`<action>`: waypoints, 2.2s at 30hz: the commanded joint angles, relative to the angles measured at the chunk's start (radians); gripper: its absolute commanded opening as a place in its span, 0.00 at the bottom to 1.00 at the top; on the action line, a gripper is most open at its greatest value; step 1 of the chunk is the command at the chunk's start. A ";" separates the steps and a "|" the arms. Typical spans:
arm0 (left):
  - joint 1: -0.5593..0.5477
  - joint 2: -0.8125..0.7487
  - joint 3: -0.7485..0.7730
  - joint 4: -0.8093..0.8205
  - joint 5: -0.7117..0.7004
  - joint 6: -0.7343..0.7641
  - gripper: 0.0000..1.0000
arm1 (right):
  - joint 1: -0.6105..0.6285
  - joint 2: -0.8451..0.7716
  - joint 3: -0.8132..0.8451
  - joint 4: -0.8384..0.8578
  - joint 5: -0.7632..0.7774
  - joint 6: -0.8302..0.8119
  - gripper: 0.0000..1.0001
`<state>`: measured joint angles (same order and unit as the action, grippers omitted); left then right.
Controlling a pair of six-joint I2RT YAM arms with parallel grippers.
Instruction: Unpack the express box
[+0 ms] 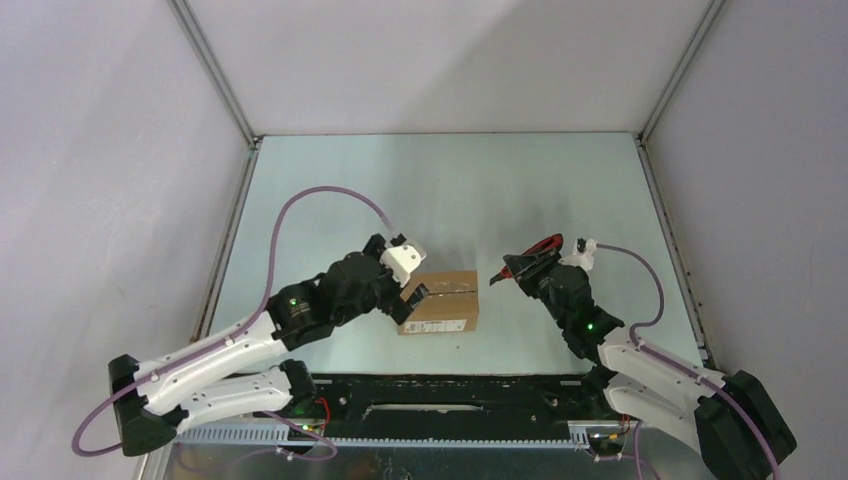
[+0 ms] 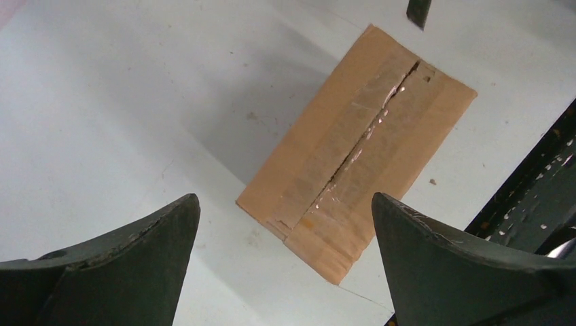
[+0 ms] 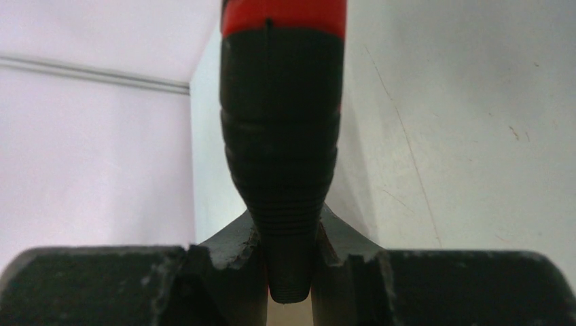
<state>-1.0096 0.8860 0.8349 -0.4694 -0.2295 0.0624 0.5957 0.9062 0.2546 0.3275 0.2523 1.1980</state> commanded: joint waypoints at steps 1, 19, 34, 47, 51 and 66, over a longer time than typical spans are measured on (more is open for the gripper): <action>-0.018 -0.005 -0.108 0.127 0.011 0.038 1.00 | 0.023 0.001 -0.003 0.170 0.141 0.131 0.00; -0.148 -0.021 -0.212 0.251 -0.199 0.162 1.00 | 0.097 0.069 -0.004 0.201 0.225 0.205 0.00; -0.239 0.114 -0.150 0.300 -0.019 0.432 1.00 | 0.118 0.060 -0.023 0.188 0.252 0.215 0.00; -0.238 0.167 -0.174 0.416 -0.068 0.427 1.00 | 0.110 0.104 -0.018 0.233 0.248 0.245 0.00; -0.238 0.164 -0.184 0.425 -0.078 0.424 1.00 | 0.109 0.134 -0.016 0.255 0.246 0.257 0.00; -0.241 0.192 -0.180 0.408 -0.036 0.405 1.00 | 0.084 0.202 -0.016 0.330 0.198 0.287 0.00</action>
<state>-1.2434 1.0676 0.6369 -0.0841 -0.2832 0.4744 0.6804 1.1015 0.2241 0.5785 0.4469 1.4639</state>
